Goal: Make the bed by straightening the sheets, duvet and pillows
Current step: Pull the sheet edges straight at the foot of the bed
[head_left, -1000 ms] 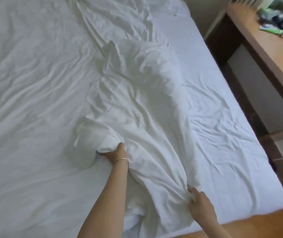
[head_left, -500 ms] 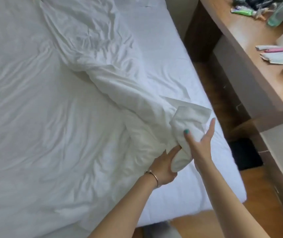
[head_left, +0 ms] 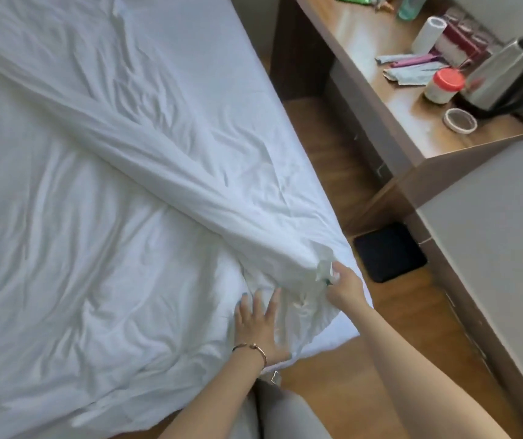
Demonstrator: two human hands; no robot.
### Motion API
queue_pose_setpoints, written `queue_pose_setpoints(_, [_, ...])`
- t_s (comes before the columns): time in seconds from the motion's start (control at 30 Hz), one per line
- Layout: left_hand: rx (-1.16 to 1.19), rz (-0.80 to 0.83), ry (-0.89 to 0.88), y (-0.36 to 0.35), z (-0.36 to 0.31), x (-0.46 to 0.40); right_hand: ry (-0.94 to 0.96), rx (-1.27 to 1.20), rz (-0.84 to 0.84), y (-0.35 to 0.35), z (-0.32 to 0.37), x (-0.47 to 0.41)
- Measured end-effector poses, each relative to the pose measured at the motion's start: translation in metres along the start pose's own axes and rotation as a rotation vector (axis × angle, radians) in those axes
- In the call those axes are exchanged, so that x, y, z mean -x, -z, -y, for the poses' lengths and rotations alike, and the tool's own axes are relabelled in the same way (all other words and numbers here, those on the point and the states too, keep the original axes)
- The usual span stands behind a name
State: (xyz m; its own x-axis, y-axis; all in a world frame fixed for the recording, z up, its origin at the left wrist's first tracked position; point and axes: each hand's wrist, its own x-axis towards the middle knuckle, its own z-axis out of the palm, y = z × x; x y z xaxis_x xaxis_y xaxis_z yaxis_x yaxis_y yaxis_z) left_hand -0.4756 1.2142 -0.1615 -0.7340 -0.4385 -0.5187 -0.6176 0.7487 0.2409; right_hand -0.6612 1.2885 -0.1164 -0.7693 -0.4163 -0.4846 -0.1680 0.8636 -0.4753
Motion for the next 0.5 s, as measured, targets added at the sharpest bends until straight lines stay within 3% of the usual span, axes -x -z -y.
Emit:
queue_pose_setpoints(0.13, [-0.234, -0.056, 0.050, -0.028, 0.029, 0.007, -0.106, -0.029, 0.166, -0.018, 0.006, -0.010])
queue_pose_setpoints(0.27, [-0.259, -0.089, 0.106, -0.054, 0.015, 0.008, -0.096, -0.031, 0.143, -0.033, 0.003, -0.031])
queue_pose_setpoints(0.5, [0.044, -0.099, 0.117, -0.046, -0.070, -0.051, 0.301, -0.080, 0.169, 0.010, -0.068, -0.069])
